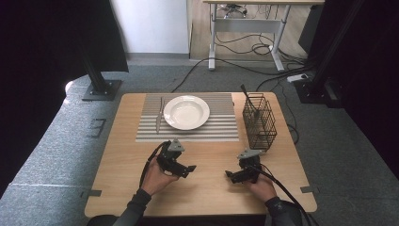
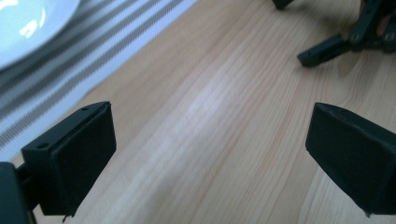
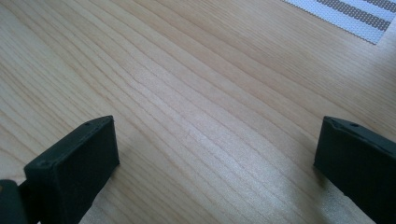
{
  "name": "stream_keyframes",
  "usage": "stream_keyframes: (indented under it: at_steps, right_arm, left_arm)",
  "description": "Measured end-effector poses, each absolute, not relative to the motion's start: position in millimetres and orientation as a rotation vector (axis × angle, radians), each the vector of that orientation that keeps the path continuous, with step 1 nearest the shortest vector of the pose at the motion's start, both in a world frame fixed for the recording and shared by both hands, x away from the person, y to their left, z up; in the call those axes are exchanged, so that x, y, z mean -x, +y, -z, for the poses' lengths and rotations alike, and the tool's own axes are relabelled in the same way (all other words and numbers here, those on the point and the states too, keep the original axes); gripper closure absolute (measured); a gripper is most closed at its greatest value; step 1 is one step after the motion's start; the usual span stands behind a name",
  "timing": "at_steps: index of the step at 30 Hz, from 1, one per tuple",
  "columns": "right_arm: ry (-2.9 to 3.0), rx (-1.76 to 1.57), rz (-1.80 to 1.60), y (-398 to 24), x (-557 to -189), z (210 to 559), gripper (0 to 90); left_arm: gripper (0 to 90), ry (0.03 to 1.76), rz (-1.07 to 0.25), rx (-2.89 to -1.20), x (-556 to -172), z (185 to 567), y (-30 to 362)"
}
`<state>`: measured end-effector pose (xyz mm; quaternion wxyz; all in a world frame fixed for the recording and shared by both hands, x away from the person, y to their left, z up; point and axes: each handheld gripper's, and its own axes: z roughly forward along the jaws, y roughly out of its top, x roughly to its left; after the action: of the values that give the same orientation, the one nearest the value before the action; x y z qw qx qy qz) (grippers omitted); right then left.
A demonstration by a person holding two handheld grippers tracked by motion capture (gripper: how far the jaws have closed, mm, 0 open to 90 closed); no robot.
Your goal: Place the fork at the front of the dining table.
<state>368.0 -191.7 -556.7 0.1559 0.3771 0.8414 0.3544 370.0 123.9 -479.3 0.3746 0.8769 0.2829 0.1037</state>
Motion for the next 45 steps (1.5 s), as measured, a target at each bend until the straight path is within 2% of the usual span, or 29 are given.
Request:
stream_keyframes:
  at_steps: [33, 45]
  right_arm:
    - [2.403, -1.080, -1.018, -192, -368, 557, 0.0]
    - [2.402, -1.078, -1.017, -192, -368, 557, 0.0]
  left_arm:
    - [5.3, 0.556, -0.278, -2.252, -435, 402, 33]
    - [11.4, 0.512, -0.266, -2.236, -456, 383, -7]
